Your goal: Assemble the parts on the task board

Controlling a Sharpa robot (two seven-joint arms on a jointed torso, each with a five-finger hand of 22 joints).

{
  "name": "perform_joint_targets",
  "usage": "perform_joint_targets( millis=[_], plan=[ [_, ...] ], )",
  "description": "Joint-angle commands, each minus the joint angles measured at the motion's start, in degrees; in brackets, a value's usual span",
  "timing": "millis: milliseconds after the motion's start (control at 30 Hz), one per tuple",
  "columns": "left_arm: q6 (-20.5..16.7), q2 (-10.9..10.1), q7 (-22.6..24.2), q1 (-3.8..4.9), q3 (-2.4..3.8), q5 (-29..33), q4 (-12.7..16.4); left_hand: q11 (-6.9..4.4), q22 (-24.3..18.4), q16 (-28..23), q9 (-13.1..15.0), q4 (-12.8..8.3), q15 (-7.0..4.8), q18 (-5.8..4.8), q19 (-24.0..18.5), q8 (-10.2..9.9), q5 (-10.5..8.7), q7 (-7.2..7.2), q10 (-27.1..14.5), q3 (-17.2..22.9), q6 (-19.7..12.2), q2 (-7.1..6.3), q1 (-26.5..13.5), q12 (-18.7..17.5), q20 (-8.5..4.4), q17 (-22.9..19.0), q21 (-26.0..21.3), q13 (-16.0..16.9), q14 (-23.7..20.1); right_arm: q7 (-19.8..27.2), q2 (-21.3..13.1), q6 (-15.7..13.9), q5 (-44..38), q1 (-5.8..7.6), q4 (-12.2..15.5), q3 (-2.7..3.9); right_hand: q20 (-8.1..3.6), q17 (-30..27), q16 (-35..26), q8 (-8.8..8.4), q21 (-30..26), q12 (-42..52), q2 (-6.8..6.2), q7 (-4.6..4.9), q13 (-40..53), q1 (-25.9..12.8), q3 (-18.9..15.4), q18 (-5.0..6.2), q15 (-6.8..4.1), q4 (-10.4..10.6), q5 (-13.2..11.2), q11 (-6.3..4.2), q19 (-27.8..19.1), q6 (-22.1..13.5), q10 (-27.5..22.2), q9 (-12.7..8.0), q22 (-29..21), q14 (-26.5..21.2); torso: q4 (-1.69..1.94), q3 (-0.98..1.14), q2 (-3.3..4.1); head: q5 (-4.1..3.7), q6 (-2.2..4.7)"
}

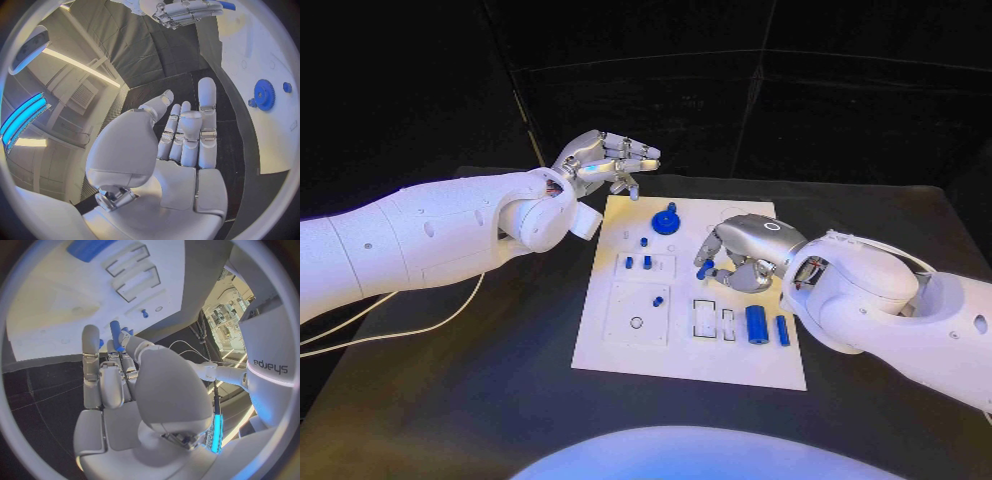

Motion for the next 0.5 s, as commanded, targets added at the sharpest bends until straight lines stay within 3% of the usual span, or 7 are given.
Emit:
perform_joint_targets(
  millis=[33,200,300,500],
  plan=[
    [0.8,0.2,0.3,0.07,0.03,0.2,-0.1,0.04,-0.1,0.4,0.0,-0.1,0.17,0.74,0.0,0.2,-0.22,-0.12,-0.4,-0.3,-0.4,0.26,0.4,0.4,0.52,0.0,-0.3,0.0,-0.2,1.8,0.9,-1.6,1.6,0.09,1.1,0.04,-0.19,0.0,0.1,-0.1,0.2,-0.2,0.26,-0.01,0.0,-0.1,0.4,0.82,-0.29,0.0,0.3,-1.99,-0.3,0.3,2.6,0.0,0.1,2.5,0.05,0.01,0.09,0.23,-0.07],
    [1.1,0.5,0.3,0.07,0.03,0.2,-0.3,0.06,-0.1,0.4,0.0,0.0,0.18,0.73,0.0,0.2,-0.23,-0.1,-0.6,-0.3,-0.5,0.31,0.3,0.4,0.54,0.0,-0.3,0.0,-0.2,3.2,3.3,-0.9,3.3,0.05,0.9,0.01,-0.16,0.0,0.1,-0.14,0.3,-0.3,0.21,0.03,0.0,-0.3,0.7,0.81,-0.26,-0.1,0.3,-1.96,-0.4,0.3,2.6,0.0,0.1,2.5,0.08,-0.04,0.09,1.33,-0.21],
    [1.2,0.8,0.3,0.07,0.03,0.2,-0.4,0.06,-0.1,0.4,0.0,0.0,0.19,0.73,0.0,0.2,-0.23,-0.1,-0.6,-0.3,-0.5,0.31,0.3,0.4,0.54,0.0,-0.3,0.0,-0.2,4.5,5.5,-0.7,4.1,-0.24,0.1,0.0,-0.14,-0.1,0.1,-0.17,0.3,-0.4,0.17,0.07,0.0,-0.5,0.8,0.81,-0.23,-0.2,0.3,-1.92,-0.4,0.3,2.6,0.0,0.2,2.5,0.06,0.06,0.13,1.57,-0.33],
    [1.4,1.3,0.3,0.07,0.02,0.2,-0.7,0.08,-0.1,0.4,0.0,0.1,0.21,0.72,0.0,0.2,-0.25,-0.08,-0.7,-0.5,-0.6,0.29,0.2,0.5,0.57,-0.1,-0.3,0.0,-0.2,6.7,9.5,0.0,5.8,-1.1,-2.5,-0.08,-0.06,-0.2,0.0,-0.15,0.5,-0.5,-0.14,0.05,0.1,-1.4,0.8,0.81,-0.19,-0.2,0.5,-1.93,-0.5,0.3,2.8,0.0,0.2,2.5,0.13,-0.04,0.13,2.34,-0.8]
  ],
)
